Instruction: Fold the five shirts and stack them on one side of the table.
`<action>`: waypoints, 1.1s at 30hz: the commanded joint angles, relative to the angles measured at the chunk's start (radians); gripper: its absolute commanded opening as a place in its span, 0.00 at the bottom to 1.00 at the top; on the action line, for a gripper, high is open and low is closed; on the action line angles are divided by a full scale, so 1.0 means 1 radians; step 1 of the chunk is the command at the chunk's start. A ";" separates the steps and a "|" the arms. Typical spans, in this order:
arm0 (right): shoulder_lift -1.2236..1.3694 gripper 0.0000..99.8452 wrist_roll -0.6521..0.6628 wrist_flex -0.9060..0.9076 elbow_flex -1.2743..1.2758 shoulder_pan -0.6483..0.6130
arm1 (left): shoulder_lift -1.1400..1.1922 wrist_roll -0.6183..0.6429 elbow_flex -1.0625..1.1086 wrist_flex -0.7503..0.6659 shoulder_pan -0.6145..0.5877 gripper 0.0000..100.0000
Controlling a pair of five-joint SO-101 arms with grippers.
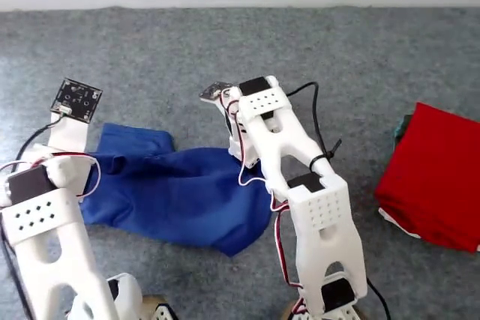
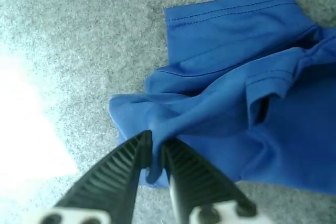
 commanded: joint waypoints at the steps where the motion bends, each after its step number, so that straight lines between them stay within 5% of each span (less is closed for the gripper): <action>1: -0.016 0.01 -0.002 0.151 -0.158 -0.016 | -0.023 0.008 -0.027 -0.006 0.006 0.01; 11: -0.369 0.01 0.109 0.157 -0.183 0.128 | -0.017 0.180 -0.348 0.064 0.012 0.01; 18: -0.711 0.01 0.330 0.153 -0.186 0.200 | -0.023 0.241 -0.544 0.049 0.117 0.01; 33: -1.270 0.01 0.618 -0.182 -0.186 0.343 | -0.021 0.170 -1.023 -0.152 0.230 0.01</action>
